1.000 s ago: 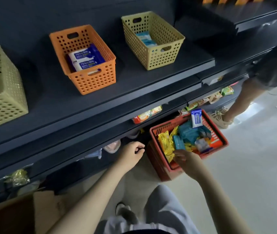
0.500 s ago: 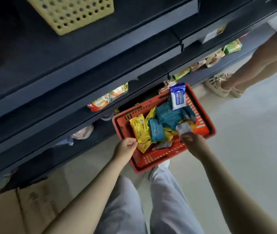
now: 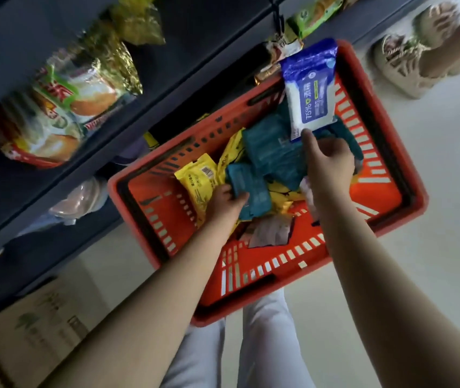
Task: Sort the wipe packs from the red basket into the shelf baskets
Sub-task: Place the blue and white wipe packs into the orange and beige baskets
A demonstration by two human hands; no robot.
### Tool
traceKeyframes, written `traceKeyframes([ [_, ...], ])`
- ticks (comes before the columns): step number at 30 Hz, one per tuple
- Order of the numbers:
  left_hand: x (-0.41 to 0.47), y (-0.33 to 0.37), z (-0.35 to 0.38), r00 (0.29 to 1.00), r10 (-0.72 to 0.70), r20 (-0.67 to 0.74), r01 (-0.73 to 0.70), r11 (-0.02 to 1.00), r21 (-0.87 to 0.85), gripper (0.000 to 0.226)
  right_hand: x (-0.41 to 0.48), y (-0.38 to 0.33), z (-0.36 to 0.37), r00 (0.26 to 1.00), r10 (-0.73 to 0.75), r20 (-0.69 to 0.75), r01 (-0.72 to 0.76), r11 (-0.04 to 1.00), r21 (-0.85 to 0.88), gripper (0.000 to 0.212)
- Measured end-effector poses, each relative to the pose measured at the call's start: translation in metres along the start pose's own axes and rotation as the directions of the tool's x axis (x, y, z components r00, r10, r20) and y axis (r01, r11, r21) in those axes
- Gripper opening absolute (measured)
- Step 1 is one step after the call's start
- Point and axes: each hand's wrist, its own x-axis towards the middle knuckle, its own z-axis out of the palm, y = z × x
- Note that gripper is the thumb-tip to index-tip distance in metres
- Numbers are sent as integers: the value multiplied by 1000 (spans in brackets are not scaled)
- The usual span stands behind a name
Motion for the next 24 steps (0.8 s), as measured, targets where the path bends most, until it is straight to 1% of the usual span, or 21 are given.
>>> traceKeyframes([
  [1, 4, -2, 3, 999, -9, -45, 8, 1000, -15, 40, -2, 1, 2, 1000, 29, 2, -29, 998, 62, 32],
  [2, 6, -6, 5, 997, -11, -78, 9, 999, -36, 39, -3, 1, 3, 998, 57, 11, -57, 990, 131, 30],
  [4, 10, -9, 7, 993, -10, -120, 4, 999, -50, 31, -7, 1, 5, 992, 118, 46, -126, 954, 272, 20],
  [6, 14, -8, 7, 989, -13, -145, 9, 999, -32, 26, -9, -4, 8, 981, 172, 87, -192, 913, 360, 10],
  [7, 16, -8, 7, 988, -23, -156, 18, 999, -33, 25, -10, -8, 10, 974, 204, 96, -225, 891, 395, 10],
  [9, 18, -6, 8, 985, -47, -167, 39, 998, -52, 26, -8, -13, 19, 966, 244, 86, -257, 862, 436, 16],
  [11, 18, -6, 8, 984, -49, -169, 39, 997, -67, 28, -7, -19, 29, 957, 281, 66, -278, 834, 477, 33],
  [12, 17, -8, 8, 985, -40, -170, 30, 998, -62, 28, -7, -22, 33, 949, 308, 71, -299, 806, 511, 42],
  [13, 17, -9, 7, 985, -27, -168, 18, 998, -56, 28, -6, -25, 37, 939, 334, 82, -322, 769, 552, 46],
  [17, 15, -18, 0, 994, 4, -109, -10, 998, -63, 15, 6, -33, 43, 904, 399, 157, -370, 542, 754, 37],
  [18, 14, -19, -2, 996, 3, -92, -9, 998, -64, 13, 8, -32, 43, 902, 397, 172, -374, 517, 770, 36],
  [19, 14, -21, -4, 997, -1, -79, -5, 998, -70, 12, 8, -31, 42, 903, 389, 183, -377, 513, 771, 36],
  [22, 14, -21, -5, 998, -26, -51, 19, 991, -132, 13, -2, -24, 33, 901, 358, 246, -416, 546, 727, 30],
  [24, 13, -19, -4, 997, -48, -56, 37, 983, -179, 14, -10, -18, 21, 891, 362, 273, -440, 546, 713, 27],
])
